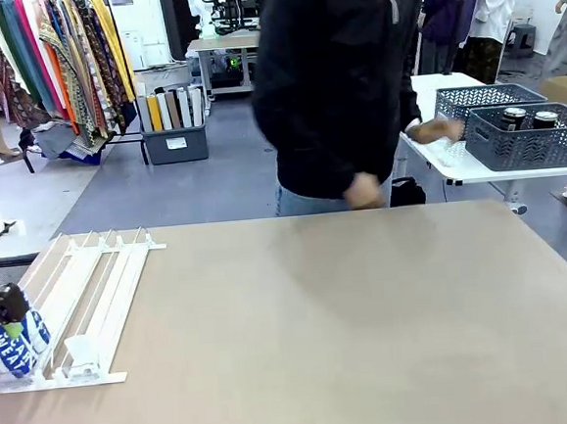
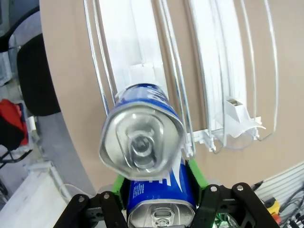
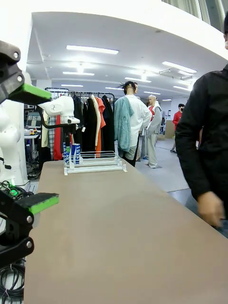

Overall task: Retrieve and store the cans from the dispenser.
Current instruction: Pick up one can from the Automatic Can Dispenser and place it in the middle of the table.

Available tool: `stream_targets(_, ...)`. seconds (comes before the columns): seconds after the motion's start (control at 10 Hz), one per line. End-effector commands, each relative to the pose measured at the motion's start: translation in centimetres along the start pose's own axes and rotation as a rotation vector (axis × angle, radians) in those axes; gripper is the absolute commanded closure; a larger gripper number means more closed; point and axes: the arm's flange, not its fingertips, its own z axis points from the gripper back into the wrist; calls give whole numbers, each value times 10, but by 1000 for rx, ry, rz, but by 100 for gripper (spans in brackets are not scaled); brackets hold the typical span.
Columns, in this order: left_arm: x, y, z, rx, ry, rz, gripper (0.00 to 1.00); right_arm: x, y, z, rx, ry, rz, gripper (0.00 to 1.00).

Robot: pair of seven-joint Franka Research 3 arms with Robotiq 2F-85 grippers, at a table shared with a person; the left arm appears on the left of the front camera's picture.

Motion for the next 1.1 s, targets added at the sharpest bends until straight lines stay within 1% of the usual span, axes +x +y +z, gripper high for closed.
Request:
stream_targets(0.0, -28, -19, 32, 1, -81, -24, 100, 1, 2, 0, 24, -8, 24, 0)
stream_targets(0.1, -23, -23, 57, 13, -104, -31, 100, 1, 2, 0, 24, -8, 24, 0)
stream_targets(0.4, -14, -27, 130, 2, -78, -18, 100, 1, 2, 0, 24, -8, 24, 0)
stream_targets(0.7, -17, -26, 192, -14, -131, 15, 100, 1, 2, 0, 24, -8, 24, 0)
stream_targets(0.8, -20, -21, 209, -42, -156, 42, 100, 1, 2, 0, 24, -8, 24, 0)
stream_targets(0.9, -21, -16, 212, -51, -183, 75, 100, 1, 2, 0, 24, -8, 24, 0)
stream_targets(1.0, -21, -24, 197, -5, -135, -1, 100, 1, 2, 0, 24, -8, 24, 0)
